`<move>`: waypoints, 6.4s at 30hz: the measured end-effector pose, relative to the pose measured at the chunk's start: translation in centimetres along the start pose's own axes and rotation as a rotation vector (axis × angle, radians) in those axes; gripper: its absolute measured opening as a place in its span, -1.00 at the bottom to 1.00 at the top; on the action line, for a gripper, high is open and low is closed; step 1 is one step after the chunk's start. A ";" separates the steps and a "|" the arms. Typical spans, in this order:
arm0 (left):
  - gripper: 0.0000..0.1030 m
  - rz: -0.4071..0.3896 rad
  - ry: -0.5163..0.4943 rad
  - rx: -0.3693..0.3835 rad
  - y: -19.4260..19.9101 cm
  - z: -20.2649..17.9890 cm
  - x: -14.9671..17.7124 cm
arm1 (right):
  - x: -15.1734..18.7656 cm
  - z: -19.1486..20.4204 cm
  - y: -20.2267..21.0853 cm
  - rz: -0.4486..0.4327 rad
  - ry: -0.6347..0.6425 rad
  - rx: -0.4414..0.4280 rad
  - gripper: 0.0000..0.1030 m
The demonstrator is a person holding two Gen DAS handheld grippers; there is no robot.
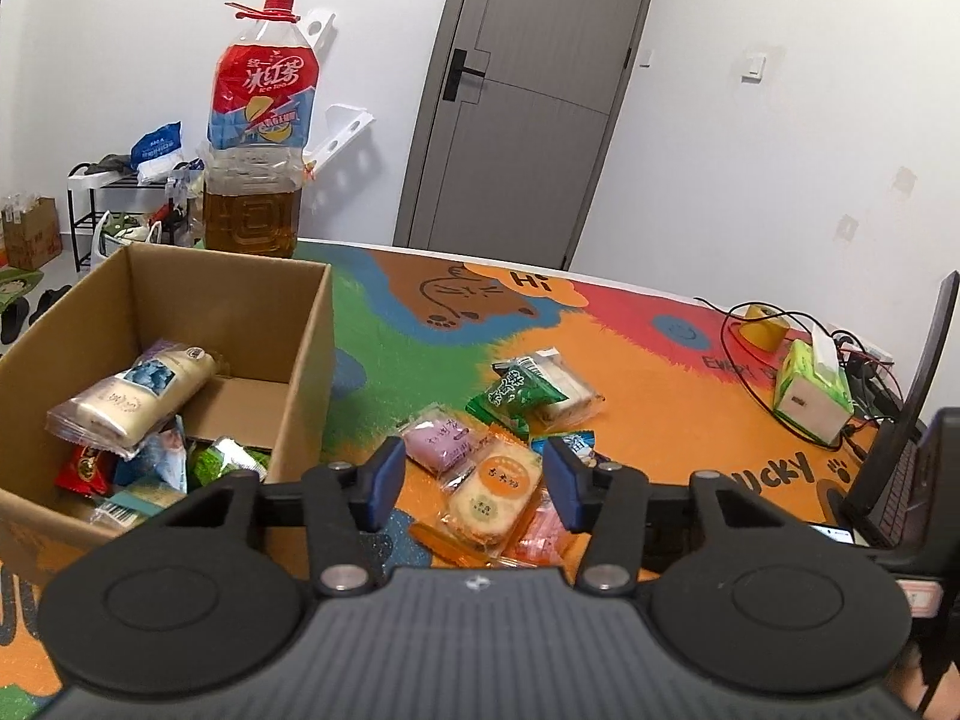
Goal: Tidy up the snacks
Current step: 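Move both grippers back to the snack pile, then grasp the round pastry cake with the left gripper while the right gripper grasps the pink-wrapped bar, then carry both snacks over the cardboard box and open both grippers, then move both grippers back toward the remaining snacks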
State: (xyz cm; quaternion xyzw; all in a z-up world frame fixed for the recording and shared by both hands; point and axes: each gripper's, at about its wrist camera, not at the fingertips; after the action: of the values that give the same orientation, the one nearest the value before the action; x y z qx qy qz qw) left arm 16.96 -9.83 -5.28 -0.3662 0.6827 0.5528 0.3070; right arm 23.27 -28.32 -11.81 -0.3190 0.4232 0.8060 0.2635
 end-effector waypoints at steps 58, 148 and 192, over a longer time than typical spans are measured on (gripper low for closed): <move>-0.34 0.062 -0.090 -0.019 -5.5 -3.4 3.0 | 0.5 -2.4 2.1 -0.059 0.040 0.052 -0.56; 0.05 -0.124 0.234 -0.197 4.3 15.0 -3.2 | -4.9 15.2 -5.1 -0.090 0.172 -0.227 -0.18; 0.88 -0.095 0.054 -0.105 3.1 1.6 -2.3 | -3.5 0.2 5.7 -0.185 -0.008 -0.065 0.77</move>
State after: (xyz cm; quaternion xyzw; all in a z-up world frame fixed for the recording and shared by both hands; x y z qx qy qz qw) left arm 15.67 -7.51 -2.05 -0.4286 0.6426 0.5628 0.2945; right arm 21.59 -31.56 -6.22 -0.3618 0.3646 0.7927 0.3283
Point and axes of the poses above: each gripper's, at about its wrist camera, not at the fingertips, and y roughly against the way its jaws point, z to its left, x to its underside, and after that the axes turned 2 degrees about -x, right-handed
